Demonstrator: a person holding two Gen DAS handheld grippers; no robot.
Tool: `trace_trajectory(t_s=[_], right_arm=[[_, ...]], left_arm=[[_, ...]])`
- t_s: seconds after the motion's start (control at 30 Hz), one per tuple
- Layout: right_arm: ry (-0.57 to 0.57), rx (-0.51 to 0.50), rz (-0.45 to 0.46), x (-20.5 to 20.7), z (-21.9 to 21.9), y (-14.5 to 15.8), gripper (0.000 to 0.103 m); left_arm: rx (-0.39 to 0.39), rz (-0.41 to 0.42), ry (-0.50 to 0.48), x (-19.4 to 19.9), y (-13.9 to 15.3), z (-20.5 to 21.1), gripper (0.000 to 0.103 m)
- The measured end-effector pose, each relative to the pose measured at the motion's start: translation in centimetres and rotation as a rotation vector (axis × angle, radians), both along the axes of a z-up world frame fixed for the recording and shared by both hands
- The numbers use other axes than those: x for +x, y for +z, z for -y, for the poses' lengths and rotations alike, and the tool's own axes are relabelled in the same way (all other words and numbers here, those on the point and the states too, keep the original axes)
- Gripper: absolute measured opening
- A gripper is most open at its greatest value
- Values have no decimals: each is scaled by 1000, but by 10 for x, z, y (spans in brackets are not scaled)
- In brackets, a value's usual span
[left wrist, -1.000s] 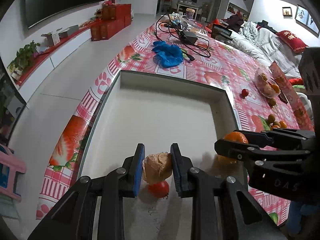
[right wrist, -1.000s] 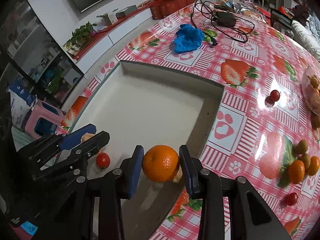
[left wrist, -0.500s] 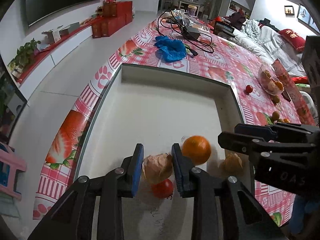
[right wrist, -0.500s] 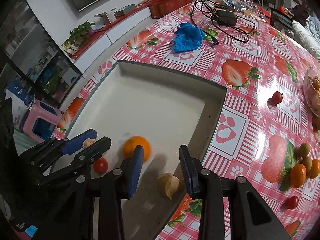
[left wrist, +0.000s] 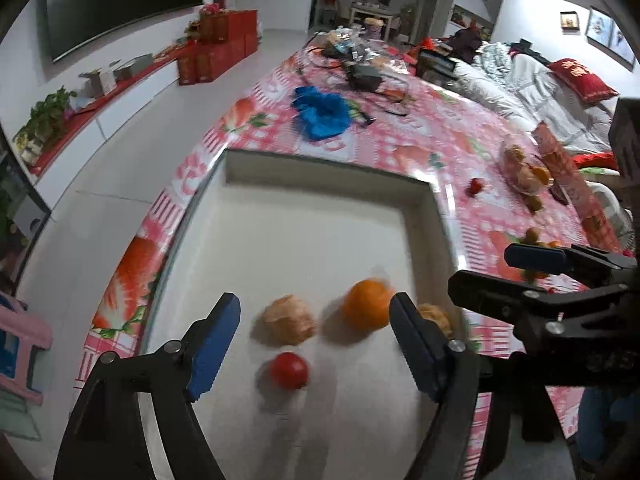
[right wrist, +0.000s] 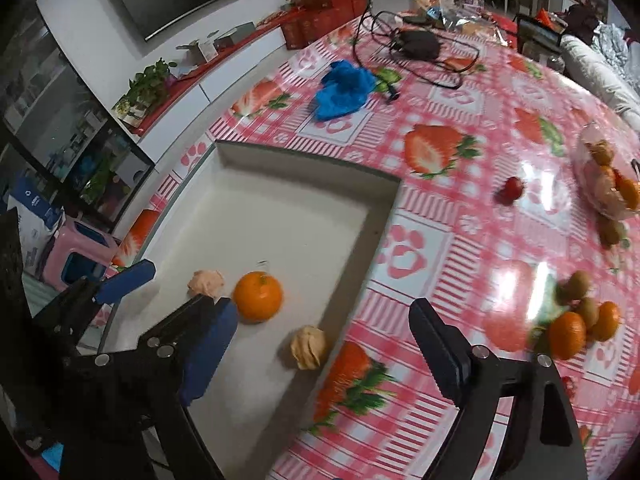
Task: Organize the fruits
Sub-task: 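Move both open tools back toward the fruit pile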
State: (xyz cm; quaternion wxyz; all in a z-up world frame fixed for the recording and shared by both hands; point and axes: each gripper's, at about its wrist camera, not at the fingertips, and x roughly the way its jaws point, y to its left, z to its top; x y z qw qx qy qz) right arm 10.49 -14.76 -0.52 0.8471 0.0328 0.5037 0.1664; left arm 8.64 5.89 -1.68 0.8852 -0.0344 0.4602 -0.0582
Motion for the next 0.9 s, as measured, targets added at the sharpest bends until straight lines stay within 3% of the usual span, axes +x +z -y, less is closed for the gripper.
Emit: trace_trajectory(t_s=[0.17, 0.27, 0.3, 0.43, 0.5, 0.6, 0.7, 0.77, 0.9], right_arm=[[-99, -45, 37, -12, 52, 9, 89], [-230, -70, 58, -18, 105, 14, 90], [-285, -77, 59, -19, 125, 15, 103], [-556, -116, 52, -24, 219, 2, 103], [-635, -157, 36, -23, 252, -14, 103], [-666, -187, -8, -18, 279, -43, 103], [-675, -186, -12, -10, 289, -68, 103], [-672, -205, 61, -5, 288, -71, 103], [-662, -204, 102, 10, 288, -75, 103]], left_arm=[[-37, 23, -113, -8, 16, 48, 81], [-57, 35, -191, -14, 23, 90, 82], [-62, 40, -210, -15, 24, 103, 83], [-22, 76, -203, -18, 13, 156, 86], [3, 62, -190, -13, -1, 173, 86], [8, 34, -172, -2, -21, 192, 86], [23, 69, -147, 2, -30, 199, 86], [31, 96, -131, 7, -36, 202, 87], [-14, 38, -84, 25, -52, 201, 87]])
